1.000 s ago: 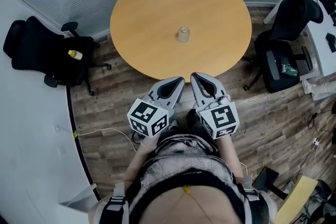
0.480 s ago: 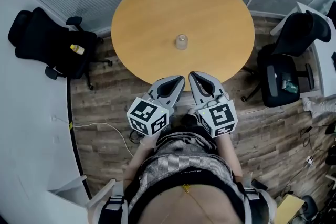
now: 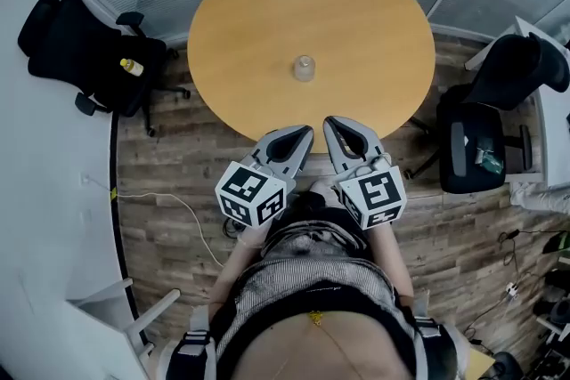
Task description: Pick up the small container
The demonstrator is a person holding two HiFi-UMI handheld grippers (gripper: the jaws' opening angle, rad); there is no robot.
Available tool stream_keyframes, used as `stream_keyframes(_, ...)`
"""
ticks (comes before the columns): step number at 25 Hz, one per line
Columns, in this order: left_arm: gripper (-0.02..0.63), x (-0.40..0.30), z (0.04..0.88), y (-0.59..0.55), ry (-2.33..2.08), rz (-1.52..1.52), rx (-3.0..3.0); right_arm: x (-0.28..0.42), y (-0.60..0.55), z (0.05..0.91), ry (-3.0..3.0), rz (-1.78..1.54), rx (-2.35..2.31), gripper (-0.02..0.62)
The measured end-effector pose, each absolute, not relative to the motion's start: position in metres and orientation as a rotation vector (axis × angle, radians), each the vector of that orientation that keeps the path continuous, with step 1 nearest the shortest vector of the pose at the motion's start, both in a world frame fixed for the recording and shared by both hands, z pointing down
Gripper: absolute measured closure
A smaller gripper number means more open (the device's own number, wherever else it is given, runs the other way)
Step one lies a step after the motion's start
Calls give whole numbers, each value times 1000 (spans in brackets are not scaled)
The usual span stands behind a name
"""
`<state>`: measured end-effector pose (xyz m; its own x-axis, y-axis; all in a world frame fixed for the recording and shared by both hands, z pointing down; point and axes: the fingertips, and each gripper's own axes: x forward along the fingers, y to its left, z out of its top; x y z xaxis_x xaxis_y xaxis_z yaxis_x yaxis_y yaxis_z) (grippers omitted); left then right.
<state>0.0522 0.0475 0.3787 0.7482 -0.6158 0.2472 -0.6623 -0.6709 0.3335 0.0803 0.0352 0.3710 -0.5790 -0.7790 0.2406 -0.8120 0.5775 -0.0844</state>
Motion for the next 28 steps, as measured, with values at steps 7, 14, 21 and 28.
stream_keyframes(7, 601, 55, 382, 43, -985, 163, 2532, 83, 25, 378, -2633, 299, 1322, 575)
stream_keyframes(14, 601, 49, 383, 24, -934, 140, 2543, 74, 8, 381, -2604, 280, 1332, 575)
stream_keyframes(21, 601, 42, 371, -23, -848, 135, 2605, 71, -29, 378, -2552, 250, 1390, 575)
stream_keyframes(28, 601, 25, 379, -59, -797, 167, 2602, 58, -66, 377, -2529, 260, 1452, 575)
